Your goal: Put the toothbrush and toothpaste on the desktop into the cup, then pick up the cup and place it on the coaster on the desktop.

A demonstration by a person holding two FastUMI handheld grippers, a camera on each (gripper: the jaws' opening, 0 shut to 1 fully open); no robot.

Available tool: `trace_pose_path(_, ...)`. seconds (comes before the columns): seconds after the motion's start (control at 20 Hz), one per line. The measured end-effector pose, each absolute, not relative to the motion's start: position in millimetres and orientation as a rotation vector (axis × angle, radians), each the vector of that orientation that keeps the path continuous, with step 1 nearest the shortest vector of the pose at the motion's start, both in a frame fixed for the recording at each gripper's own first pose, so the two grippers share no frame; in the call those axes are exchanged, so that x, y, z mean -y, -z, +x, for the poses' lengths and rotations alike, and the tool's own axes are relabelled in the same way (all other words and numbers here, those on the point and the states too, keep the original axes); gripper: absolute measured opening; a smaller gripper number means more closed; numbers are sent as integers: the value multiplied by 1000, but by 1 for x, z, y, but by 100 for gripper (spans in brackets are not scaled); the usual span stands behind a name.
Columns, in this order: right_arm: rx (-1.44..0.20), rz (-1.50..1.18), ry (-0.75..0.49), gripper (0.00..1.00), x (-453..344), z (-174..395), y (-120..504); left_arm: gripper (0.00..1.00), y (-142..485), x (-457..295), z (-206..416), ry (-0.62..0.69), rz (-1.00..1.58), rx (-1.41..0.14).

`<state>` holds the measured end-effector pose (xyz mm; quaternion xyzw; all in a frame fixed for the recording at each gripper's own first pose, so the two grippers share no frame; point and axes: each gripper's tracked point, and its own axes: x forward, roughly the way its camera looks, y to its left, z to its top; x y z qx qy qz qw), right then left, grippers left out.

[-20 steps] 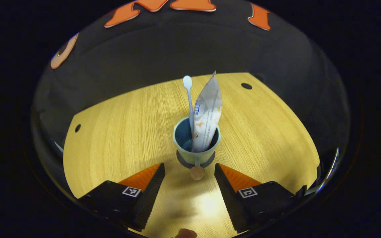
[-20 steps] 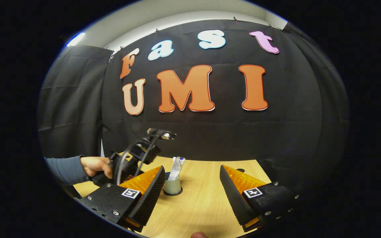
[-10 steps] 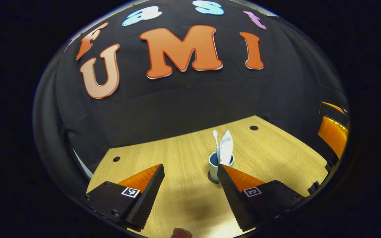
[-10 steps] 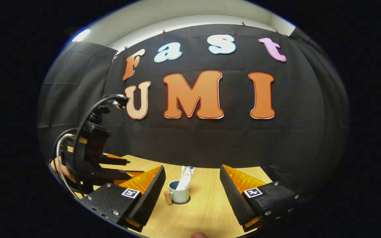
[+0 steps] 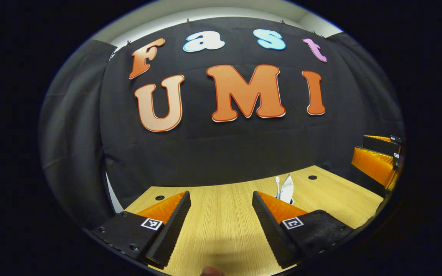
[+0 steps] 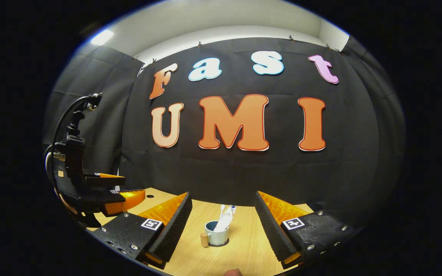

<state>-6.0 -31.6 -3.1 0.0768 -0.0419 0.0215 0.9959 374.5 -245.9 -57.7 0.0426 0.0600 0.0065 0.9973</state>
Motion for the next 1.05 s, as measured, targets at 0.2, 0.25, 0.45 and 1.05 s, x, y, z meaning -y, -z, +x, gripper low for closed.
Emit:
trace_pose_path(0.2, 89, 164, -47, 100, 25, -5, 5, 97, 54, 236, 366, -18, 37, -58)
trace_pose_path(0.25, 85, 167, -50, 98, 24, -4, 8, 97, 59, 236, 365, -11, 26, -57)
trace_pose_path(0.45, 85, 167, -59, 98, 19, -2, 11, 97, 66, 232, 362, -9, 12, -42)
trace_pose_path(1.05, 103, 181, -101, 98, 6, -2, 6, 96, 61, 233, 360, 2, 39, -16)
